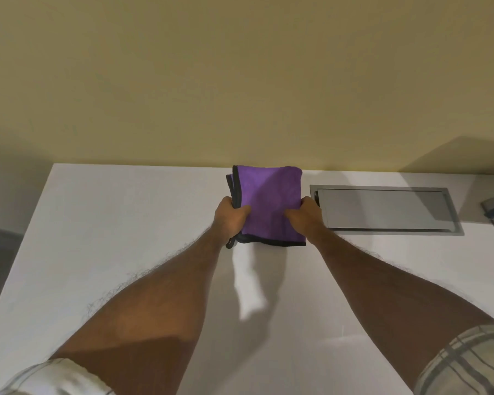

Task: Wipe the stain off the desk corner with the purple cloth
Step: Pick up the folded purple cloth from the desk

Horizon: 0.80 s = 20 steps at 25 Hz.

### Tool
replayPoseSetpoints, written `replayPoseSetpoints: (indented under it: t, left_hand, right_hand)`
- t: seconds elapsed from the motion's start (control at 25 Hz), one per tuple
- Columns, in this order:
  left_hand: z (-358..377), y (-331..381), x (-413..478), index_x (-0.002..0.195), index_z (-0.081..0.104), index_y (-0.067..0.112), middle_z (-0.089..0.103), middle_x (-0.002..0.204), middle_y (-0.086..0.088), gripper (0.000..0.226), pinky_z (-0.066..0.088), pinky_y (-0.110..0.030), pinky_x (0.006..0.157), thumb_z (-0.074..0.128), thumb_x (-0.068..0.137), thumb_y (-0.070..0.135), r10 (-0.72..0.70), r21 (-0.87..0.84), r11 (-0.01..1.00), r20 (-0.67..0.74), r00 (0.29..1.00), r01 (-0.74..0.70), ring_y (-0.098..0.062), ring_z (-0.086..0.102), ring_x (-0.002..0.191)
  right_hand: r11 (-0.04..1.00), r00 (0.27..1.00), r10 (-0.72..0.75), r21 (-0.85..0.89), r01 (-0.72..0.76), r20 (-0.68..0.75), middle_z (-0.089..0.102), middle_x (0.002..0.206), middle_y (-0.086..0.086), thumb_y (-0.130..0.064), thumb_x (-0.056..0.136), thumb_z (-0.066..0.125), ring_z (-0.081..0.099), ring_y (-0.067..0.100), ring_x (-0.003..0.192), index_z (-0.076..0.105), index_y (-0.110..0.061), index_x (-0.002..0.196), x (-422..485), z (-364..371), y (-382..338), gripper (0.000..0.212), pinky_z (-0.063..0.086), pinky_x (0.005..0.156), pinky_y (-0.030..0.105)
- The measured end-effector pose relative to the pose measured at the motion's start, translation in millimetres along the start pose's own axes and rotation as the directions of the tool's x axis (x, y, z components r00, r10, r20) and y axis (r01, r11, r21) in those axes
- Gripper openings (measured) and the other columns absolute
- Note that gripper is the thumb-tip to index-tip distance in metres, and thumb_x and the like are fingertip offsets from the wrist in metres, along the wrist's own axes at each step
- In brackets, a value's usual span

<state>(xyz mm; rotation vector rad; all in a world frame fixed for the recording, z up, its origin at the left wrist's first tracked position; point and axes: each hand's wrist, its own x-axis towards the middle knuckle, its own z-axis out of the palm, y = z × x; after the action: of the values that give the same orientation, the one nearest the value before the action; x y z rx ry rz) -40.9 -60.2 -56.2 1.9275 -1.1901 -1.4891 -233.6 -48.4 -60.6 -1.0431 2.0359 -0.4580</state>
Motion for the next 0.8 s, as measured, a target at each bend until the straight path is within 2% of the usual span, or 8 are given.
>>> replayPoseSetpoints:
  t: [0.08,0.16,0.32,0.44,0.56,0.64,0.8]
  left_hand:
    - [-4,1,-9,0.100,0.049,0.013,0.060,0.095,-0.007,0.025,0.055,-0.038,0.072,0.062,0.080,0.017,0.023,-0.040,0.999,0.002,1.000,-0.023,-0.027,0.063,0.087]
    - [-13,1,-20,0.105,0.046,0.013,0.058,0.095,-0.006,0.031,0.053,-0.034,0.066,0.064,0.080,0.015,0.034,-0.070,0.997,-0.005,0.999,-0.034,-0.025,0.063,0.085]
    - [-43,-10,-51,0.114,0.042,0.018,0.058,0.097,-0.002,0.041,0.051,-0.027,0.059,0.064,0.081,0.007,0.049,-0.125,0.991,0.000,0.999,-0.049,-0.022,0.063,0.084]
    - [-71,-25,-81,0.122,0.043,0.021,0.060,0.102,0.000,0.049,0.051,-0.025,0.056,0.061,0.081,0.001,0.073,-0.188,0.980,0.009,0.997,-0.070,-0.022,0.065,0.085]
    - [-103,-46,-113,0.124,0.045,0.022,0.062,0.106,-0.002,0.050,0.052,-0.022,0.053,0.059,0.081,0.000,0.071,-0.239,0.969,0.037,0.997,-0.060,-0.025,0.067,0.087]
    - [-124,-64,-134,0.123,0.046,0.022,0.062,0.107,-0.005,0.049,0.052,-0.022,0.053,0.059,0.081,0.001,0.064,-0.266,0.963,0.035,0.997,-0.053,-0.027,0.067,0.087]
    - [-166,-103,-178,0.122,0.049,0.016,0.063,0.103,-0.007,0.041,0.051,-0.020,0.051,0.059,0.083,0.005,0.041,-0.291,0.956,-0.025,0.999,-0.046,-0.022,0.068,0.080]
  right_hand:
    - [0.995,1.000,-0.010,0.101,0.010,-0.004,0.055,0.094,0.003,-0.014,0.085,0.070,0.057,0.022,0.087,0.053,-0.004,0.116,-9,1,-2,0.037,0.043,0.058,0.023]
    - [0.976,0.999,-0.016,0.217,0.009,0.030,0.057,0.104,0.007,-0.012,0.083,0.071,0.058,0.025,0.094,0.051,-0.005,0.119,-20,1,-2,0.042,0.050,0.069,0.030]
    - [0.916,0.984,-0.035,0.399,-0.038,0.174,0.060,0.120,0.011,-0.003,0.081,0.072,0.060,0.031,0.106,0.050,-0.004,0.128,-53,0,-5,0.052,0.054,0.083,0.040]
    - [0.801,0.937,-0.071,0.580,-0.151,0.342,0.067,0.122,0.015,-0.007,0.079,0.076,0.065,0.037,0.109,0.059,-0.005,0.125,-86,5,-15,0.049,0.058,0.088,0.046]
    - [0.746,0.854,-0.105,0.608,-0.272,0.510,0.072,0.116,0.014,-0.021,0.077,0.079,0.070,0.032,0.102,0.063,-0.007,0.123,-124,16,-27,0.051,0.060,0.078,0.040]
    - [0.741,0.821,-0.129,0.604,-0.293,0.556,0.073,0.111,0.013,-0.016,0.077,0.077,0.071,0.029,0.096,0.061,-0.005,0.125,-149,29,-34,0.051,0.059,0.074,0.037]
    - [0.750,0.795,-0.176,0.602,-0.273,0.580,0.068,0.121,0.018,-0.003,0.086,0.067,0.066,0.034,0.105,0.056,-0.004,0.131,-202,60,-46,0.047,0.056,0.090,0.042]
